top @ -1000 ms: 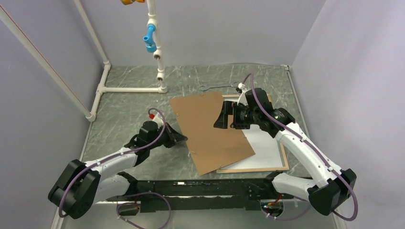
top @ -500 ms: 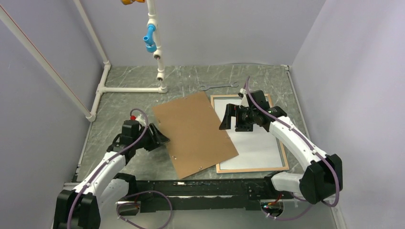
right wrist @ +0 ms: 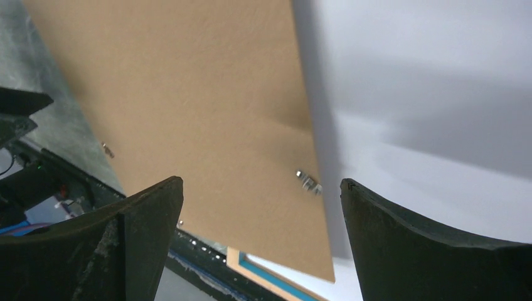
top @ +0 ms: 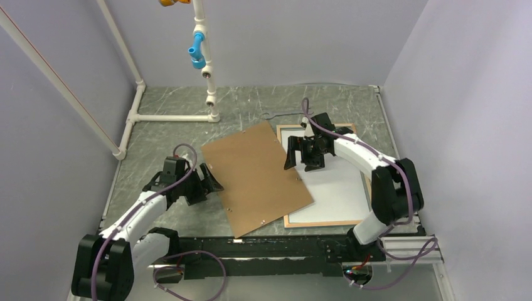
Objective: Put the photo into the frame
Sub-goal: Turn over the photo frame item at the center of the board, then pick up the photo frame item at the center of the board.
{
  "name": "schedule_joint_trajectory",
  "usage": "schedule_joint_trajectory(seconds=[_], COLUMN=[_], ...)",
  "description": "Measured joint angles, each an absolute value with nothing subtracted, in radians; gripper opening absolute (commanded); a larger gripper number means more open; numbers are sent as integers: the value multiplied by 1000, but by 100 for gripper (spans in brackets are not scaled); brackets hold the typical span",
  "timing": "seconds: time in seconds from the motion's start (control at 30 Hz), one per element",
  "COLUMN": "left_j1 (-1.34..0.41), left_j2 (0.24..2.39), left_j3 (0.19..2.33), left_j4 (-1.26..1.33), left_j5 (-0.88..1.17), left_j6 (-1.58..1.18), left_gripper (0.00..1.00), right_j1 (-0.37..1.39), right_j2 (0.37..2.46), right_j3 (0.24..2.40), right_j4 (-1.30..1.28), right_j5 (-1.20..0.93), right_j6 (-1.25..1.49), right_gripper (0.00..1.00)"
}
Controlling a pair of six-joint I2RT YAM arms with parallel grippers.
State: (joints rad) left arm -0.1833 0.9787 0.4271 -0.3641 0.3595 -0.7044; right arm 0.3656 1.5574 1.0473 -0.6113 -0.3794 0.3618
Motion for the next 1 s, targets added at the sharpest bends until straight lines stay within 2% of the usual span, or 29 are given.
schedule_joint_trajectory(seconds=[0.2,0.5,0.7,0.9,1.0], left_j1=[-182,-182,-193,-264,-300], left_j2=[1049,1145,1192,1254,1273], left_j3=[392,381,386,422,435], left_j4=[-297,-134,-69,-17,-12], left_j5=[402,493,505,483,476], left_j6=[-723,-737,-755,-759,-771], left_gripper=[85,84,84,84,84], right_j1=[358,420,495,537,543], right_j2=[1704,1730,1574,1324,1277], right_j3=[1099,1060,973,883,879], right_j4=[-573,-506,-560,-652,-685], right_j5=[-401,-510,-395,-342,-294], right_j6=[339,371,393,440,449], right_gripper=[89,88,89,99,100])
